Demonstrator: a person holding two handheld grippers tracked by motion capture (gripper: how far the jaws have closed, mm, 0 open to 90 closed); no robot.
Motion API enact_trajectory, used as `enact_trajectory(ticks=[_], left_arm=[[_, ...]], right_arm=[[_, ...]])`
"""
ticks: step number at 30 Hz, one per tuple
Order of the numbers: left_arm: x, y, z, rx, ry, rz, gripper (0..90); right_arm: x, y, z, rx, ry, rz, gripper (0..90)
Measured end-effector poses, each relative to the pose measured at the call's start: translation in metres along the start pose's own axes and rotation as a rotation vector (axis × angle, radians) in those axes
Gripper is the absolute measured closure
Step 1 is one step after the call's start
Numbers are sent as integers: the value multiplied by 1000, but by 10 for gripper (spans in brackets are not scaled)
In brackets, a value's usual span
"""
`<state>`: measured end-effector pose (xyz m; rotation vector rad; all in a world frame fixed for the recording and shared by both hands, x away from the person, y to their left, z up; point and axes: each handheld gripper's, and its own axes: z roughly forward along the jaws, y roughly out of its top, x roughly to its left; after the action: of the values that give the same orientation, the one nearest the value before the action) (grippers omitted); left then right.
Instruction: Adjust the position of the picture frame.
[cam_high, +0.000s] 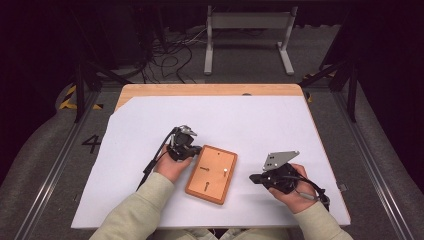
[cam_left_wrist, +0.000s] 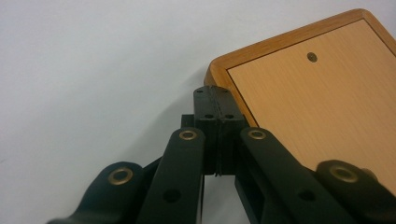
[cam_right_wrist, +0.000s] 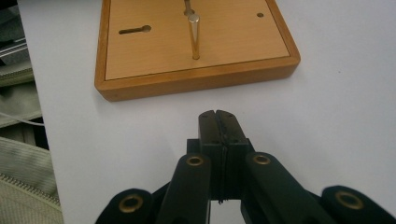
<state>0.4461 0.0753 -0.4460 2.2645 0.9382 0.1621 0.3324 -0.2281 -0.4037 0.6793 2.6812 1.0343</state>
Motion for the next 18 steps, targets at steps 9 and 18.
enact_trajectory(ticks=[9, 18], left_arm=[[-28, 15, 19, 18, -50, 90, 900], [-28, 13, -8, -46, -56, 100, 897]], right_arm=[[9, 1, 7, 21, 40, -36, 900], [23, 6, 20, 46, 106, -95, 900]])
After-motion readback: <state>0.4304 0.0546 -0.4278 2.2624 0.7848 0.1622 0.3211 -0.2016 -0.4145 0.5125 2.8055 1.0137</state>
